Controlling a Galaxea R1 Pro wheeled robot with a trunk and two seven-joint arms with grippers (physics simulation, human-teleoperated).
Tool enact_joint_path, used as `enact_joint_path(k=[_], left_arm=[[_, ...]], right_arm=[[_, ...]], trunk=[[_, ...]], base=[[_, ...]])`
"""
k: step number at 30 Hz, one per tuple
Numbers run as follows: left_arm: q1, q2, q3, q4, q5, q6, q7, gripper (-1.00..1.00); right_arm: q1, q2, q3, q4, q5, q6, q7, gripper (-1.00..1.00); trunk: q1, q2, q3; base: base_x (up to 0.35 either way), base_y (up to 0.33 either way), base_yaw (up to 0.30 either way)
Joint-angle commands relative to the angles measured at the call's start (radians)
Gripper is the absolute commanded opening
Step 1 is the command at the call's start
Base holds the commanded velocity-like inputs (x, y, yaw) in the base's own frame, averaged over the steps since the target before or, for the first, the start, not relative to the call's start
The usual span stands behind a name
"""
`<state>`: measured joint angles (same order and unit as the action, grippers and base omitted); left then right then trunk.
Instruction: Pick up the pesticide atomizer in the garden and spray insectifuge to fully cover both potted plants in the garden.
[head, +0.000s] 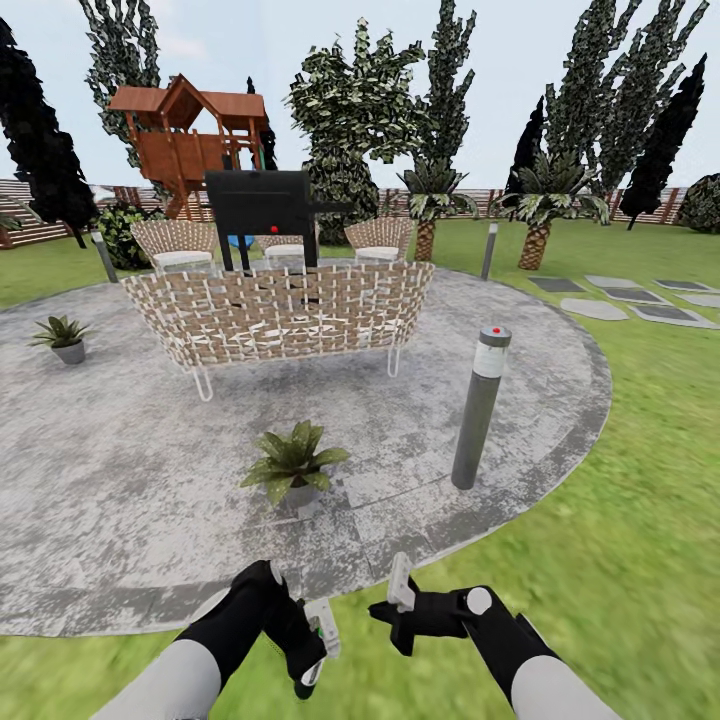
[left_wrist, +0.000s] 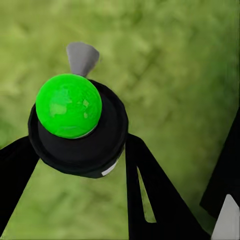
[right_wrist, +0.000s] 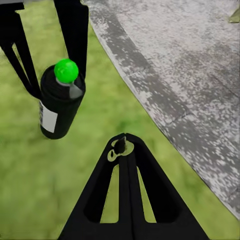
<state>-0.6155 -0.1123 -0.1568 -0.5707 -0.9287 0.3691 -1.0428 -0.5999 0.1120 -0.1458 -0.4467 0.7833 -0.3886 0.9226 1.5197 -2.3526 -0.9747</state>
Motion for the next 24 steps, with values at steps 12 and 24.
enact_joint_path(k=[12, 24], left_arm=[[-0.001, -0.022, 0.000, -0.010, -0.070, 0.018, 0.047, -1.00], [-0.001, -0.059, 0.000, -0.011, -0.067, 0.010, 0.049, -1.00]], right_arm=[[0.000, 0.017, -0.009, -0.001, 0.008, -0.004, 0.006, -1.00], [0.000, 0.017, -0.009, -0.001, 0.008, -0.004, 0.006, -1.00]], trunk=[[0.000, 0.000, -0.001], [0.000, 0.000, -0.001]], base=[[0.000, 0.000, 0.000], [0.000, 0.000, 0.000]])
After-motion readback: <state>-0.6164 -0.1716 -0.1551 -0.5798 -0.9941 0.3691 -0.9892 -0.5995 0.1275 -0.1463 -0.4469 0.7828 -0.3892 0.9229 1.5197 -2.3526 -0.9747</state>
